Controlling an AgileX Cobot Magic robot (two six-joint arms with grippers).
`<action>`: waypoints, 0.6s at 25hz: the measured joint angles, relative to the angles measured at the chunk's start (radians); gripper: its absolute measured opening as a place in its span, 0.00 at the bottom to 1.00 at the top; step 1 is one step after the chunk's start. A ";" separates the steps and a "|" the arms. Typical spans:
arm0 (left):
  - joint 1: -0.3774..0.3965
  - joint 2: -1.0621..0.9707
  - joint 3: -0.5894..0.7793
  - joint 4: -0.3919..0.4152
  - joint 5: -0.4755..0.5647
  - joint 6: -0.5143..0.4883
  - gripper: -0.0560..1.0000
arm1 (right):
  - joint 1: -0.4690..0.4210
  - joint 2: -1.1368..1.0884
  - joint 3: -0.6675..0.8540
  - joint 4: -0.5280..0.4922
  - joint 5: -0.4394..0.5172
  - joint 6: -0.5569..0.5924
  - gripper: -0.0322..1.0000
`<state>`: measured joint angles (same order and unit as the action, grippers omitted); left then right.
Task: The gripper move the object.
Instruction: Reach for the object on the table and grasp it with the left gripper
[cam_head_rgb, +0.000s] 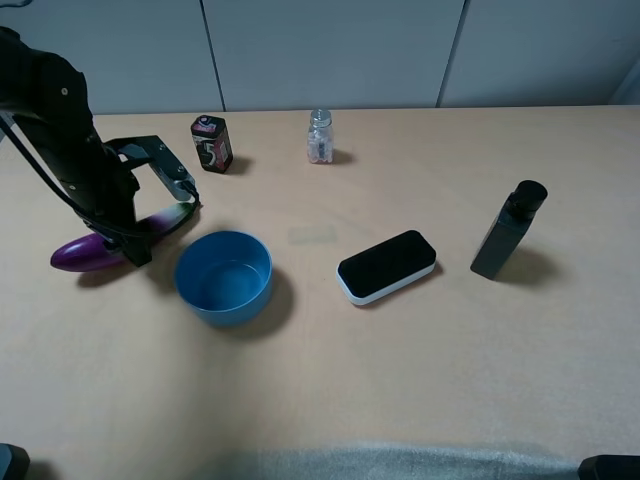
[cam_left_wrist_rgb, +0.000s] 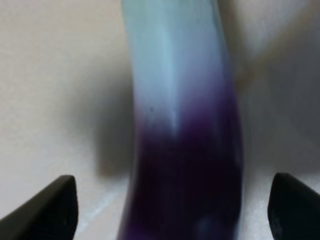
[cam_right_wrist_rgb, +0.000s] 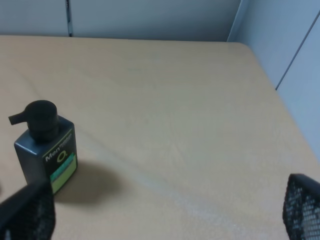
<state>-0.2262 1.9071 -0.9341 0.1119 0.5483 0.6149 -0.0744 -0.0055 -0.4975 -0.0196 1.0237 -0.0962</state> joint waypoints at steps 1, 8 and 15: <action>-0.005 0.009 0.000 0.000 0.006 0.000 0.84 | 0.000 0.000 0.000 0.000 0.000 0.000 0.70; -0.011 0.019 -0.036 0.000 0.025 0.000 0.84 | 0.000 0.000 0.000 0.000 0.000 0.000 0.70; -0.012 0.019 -0.040 0.001 0.032 0.000 0.84 | 0.000 0.000 0.000 0.000 0.000 0.000 0.70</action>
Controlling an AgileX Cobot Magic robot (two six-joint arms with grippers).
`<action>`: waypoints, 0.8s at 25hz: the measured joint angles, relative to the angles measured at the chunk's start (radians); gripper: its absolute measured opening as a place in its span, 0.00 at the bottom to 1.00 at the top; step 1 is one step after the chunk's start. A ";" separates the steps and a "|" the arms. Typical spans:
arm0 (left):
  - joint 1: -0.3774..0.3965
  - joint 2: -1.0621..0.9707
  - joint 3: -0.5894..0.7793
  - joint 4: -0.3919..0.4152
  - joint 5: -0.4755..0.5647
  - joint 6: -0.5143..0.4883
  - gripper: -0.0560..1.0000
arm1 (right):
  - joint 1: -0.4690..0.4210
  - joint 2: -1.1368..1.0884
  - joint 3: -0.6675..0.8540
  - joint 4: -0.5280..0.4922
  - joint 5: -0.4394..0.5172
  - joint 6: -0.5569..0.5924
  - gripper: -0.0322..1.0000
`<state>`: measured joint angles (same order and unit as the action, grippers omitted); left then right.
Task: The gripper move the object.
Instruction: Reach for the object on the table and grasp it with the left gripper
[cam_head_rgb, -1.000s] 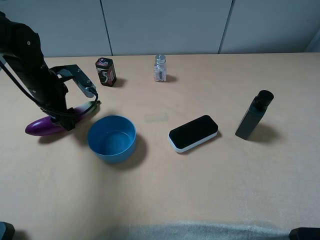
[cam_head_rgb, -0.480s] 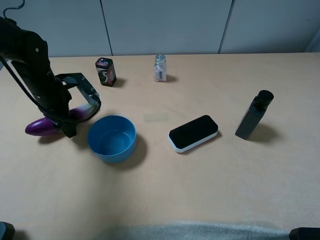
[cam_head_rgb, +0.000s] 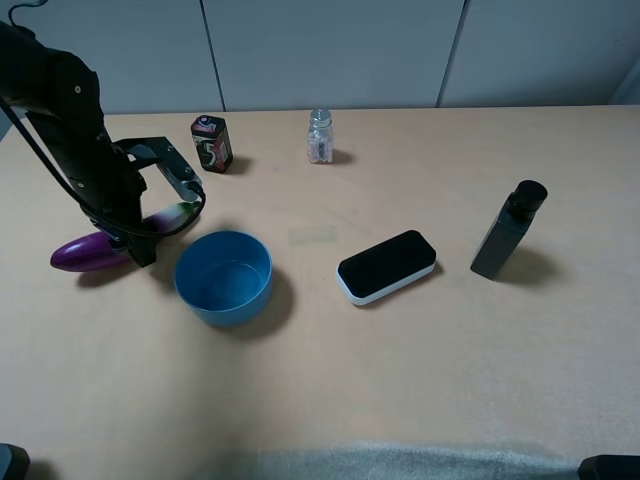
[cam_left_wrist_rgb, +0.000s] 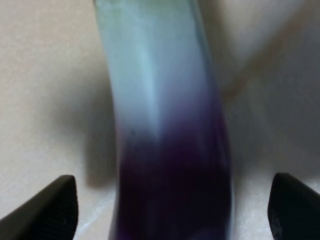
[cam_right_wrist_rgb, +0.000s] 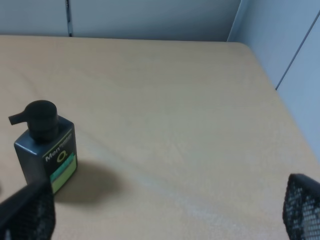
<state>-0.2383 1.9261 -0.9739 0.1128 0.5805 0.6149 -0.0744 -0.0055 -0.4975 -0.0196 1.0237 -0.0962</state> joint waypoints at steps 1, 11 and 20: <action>0.000 0.000 0.000 0.001 0.000 0.000 0.84 | 0.000 0.000 0.000 0.000 0.000 0.000 0.70; 0.000 0.000 0.000 0.004 0.001 0.000 0.81 | 0.000 0.000 0.000 0.000 0.000 0.000 0.70; 0.000 0.000 0.000 0.004 0.004 -0.026 0.61 | 0.000 0.000 0.000 0.000 0.000 0.000 0.70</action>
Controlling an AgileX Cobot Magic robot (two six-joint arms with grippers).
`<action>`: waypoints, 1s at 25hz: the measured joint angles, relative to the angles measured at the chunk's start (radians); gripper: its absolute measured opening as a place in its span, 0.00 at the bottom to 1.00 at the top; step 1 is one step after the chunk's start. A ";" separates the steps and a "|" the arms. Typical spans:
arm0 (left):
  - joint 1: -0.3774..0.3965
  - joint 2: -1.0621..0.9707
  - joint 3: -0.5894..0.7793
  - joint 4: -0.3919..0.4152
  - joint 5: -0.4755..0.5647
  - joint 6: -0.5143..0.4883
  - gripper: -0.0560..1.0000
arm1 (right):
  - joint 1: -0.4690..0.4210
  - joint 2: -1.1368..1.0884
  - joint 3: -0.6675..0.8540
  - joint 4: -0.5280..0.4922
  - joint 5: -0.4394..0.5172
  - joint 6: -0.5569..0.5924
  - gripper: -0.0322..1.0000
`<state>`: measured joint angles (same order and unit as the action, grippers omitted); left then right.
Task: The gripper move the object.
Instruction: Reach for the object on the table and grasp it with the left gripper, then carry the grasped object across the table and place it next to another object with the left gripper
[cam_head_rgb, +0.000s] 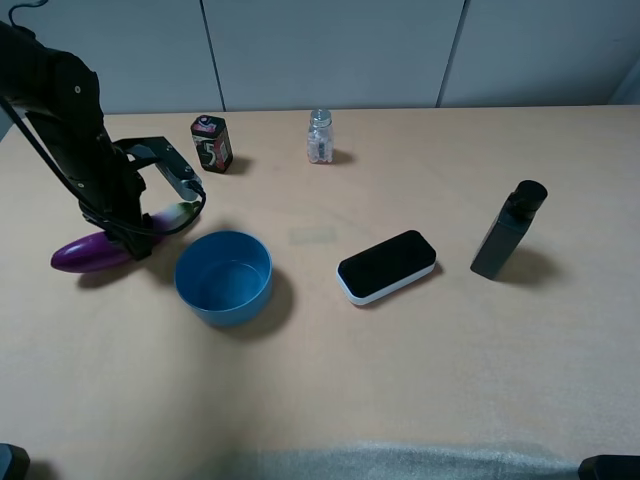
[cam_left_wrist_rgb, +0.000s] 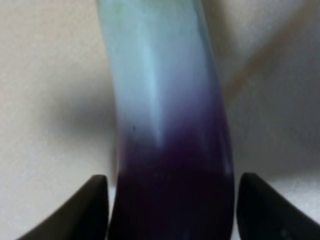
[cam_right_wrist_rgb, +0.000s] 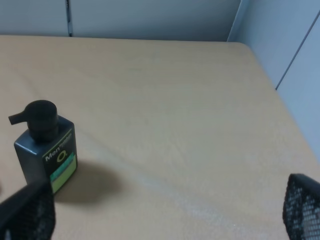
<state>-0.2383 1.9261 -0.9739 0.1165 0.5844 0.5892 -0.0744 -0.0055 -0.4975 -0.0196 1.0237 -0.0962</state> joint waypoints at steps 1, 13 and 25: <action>0.000 0.000 0.000 0.000 0.000 0.000 0.61 | 0.000 0.000 0.000 0.000 0.000 0.000 0.70; 0.000 0.000 0.000 0.000 0.000 -0.027 0.61 | 0.000 0.000 0.000 0.000 0.000 0.000 0.70; 0.000 -0.040 -0.059 -0.003 0.074 -0.045 0.61 | 0.000 0.000 0.000 0.000 0.000 0.000 0.70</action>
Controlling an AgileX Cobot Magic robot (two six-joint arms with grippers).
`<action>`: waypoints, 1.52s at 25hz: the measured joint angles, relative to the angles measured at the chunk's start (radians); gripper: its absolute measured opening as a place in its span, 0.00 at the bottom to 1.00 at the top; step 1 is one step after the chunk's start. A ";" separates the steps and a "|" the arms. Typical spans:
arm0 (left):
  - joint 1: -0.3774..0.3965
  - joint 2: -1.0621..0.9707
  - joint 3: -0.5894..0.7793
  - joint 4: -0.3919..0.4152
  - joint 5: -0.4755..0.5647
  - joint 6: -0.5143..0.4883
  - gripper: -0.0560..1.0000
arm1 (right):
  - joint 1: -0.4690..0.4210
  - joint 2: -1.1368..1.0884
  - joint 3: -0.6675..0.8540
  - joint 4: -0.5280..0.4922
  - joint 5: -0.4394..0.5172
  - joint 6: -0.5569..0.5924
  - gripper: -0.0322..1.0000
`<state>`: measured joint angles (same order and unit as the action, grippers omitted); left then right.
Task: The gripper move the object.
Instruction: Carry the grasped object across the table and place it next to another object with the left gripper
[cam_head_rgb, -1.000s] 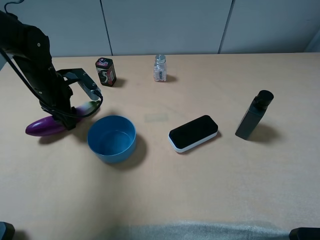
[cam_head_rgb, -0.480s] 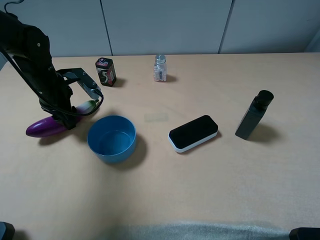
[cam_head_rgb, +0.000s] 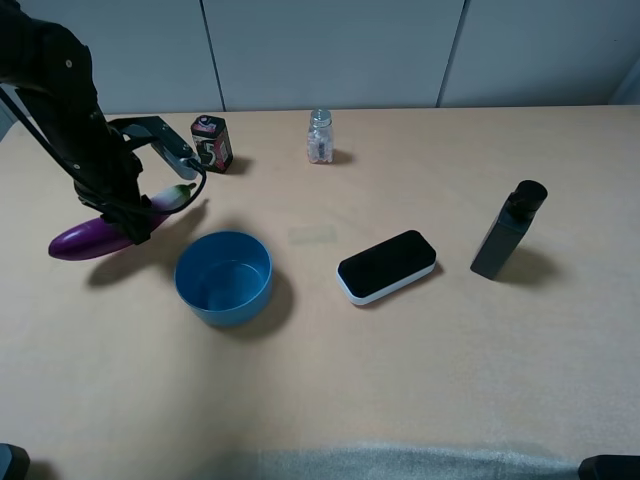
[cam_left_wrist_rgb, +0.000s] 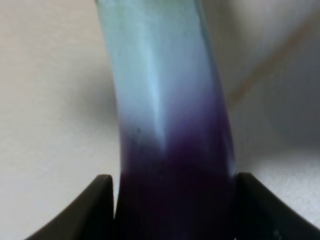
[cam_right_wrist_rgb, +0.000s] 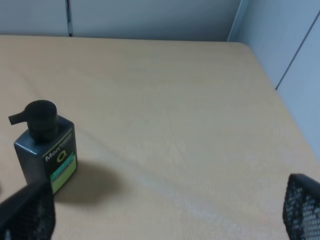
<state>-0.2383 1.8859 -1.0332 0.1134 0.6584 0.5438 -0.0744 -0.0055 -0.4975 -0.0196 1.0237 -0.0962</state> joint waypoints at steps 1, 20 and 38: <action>0.000 -0.002 -0.014 0.000 0.016 -0.012 0.61 | 0.000 0.000 0.000 0.000 0.000 0.000 0.70; 0.000 -0.132 -0.190 -0.001 0.111 -0.210 0.61 | 0.000 0.000 0.000 0.000 0.000 0.000 0.70; -0.094 -0.111 -0.405 -0.001 0.157 -0.268 0.60 | 0.000 0.000 0.000 0.000 0.000 0.000 0.70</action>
<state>-0.3323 1.7753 -1.4387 0.1124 0.8154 0.2754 -0.0744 -0.0055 -0.4975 -0.0196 1.0237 -0.0962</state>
